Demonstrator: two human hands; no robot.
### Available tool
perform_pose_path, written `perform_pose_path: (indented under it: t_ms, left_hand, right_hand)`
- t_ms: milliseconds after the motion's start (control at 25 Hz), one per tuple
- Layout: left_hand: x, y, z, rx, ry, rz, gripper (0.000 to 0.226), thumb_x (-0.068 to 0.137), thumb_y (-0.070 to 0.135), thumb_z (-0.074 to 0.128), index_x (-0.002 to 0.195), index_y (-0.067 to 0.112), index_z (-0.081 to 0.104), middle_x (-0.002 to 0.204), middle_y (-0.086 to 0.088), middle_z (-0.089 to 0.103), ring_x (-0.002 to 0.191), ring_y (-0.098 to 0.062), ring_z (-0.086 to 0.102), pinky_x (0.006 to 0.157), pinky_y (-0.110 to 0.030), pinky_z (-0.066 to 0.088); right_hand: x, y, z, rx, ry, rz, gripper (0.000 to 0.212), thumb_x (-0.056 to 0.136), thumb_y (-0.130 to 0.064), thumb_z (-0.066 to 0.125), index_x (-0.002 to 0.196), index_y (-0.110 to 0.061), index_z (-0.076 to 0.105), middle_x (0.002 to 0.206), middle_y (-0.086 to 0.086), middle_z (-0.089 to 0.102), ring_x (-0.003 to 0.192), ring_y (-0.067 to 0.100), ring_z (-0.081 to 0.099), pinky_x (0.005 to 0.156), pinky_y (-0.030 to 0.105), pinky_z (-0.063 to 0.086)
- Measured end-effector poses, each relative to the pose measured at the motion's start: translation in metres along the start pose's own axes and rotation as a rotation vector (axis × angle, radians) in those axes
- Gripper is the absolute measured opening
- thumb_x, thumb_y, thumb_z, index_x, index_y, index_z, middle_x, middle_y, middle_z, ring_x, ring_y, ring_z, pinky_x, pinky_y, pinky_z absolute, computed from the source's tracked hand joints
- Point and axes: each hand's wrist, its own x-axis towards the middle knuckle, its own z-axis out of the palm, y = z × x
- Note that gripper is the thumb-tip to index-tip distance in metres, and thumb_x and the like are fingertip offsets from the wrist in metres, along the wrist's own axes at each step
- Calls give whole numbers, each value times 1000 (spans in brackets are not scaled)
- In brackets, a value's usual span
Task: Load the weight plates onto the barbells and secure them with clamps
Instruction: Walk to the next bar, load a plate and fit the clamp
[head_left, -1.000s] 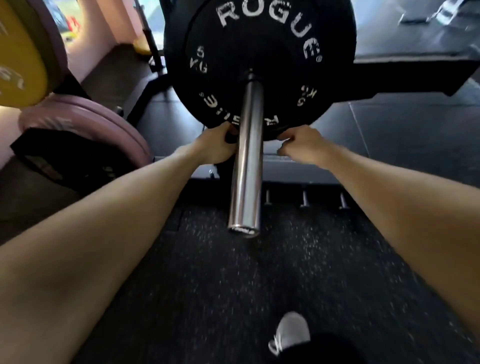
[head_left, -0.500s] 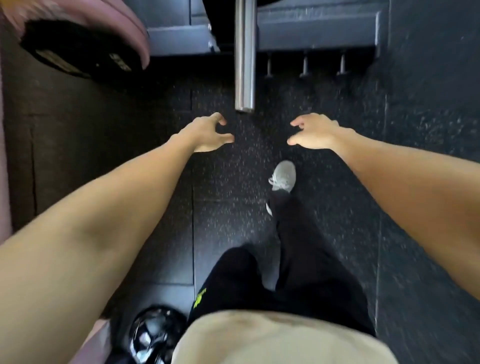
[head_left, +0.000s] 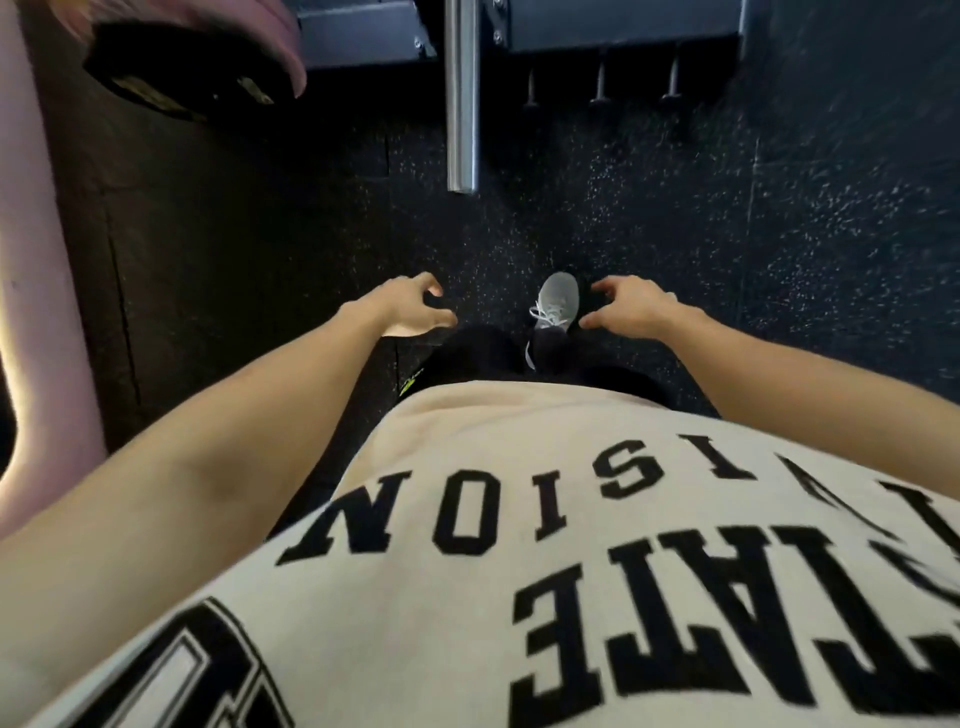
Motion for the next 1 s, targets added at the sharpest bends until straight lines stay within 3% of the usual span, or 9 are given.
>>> perform_pose_path:
  t_ms: [160,560,760,1000]
  left_hand:
    - [0,34,-19,-37,14,50,60,90,52,62,138,20,48,139,-10,54,123,-29,53,99,-39,43]
    - [28,123,-83,259,16,276,70,83,55,69,140,22,44,138,-9,53,119,-29,55,104,-46,45]
    - [49,186,-86,484,-55,430,73,82,53,71,143,23,43,140,-12,46,124,-30,50,98,-39,41]
    - [60,294,-59,730,-110,488,78,79,59,70,143,26,41,138,-10,44,120,-31,52,101,-43,45]
  right_hand:
    - [-15,13,-19,80,76,16,60,83,-47,69,138,-35,50,140,2,55,130,29,47,108,45,31]
    - [-43,37,-57,327,254,162,62,83,-50,67,140,-34,48,141,2,54,132,28,45,109,48,28]
    - [-64,78,-46,529,349,307,65,78,-54,69,139,-40,48,144,1,52,136,30,41,110,46,28]
    - [-82,163,-47,717,396,411,63,76,-52,70,135,-40,52,142,2,53,131,30,45,107,43,31]
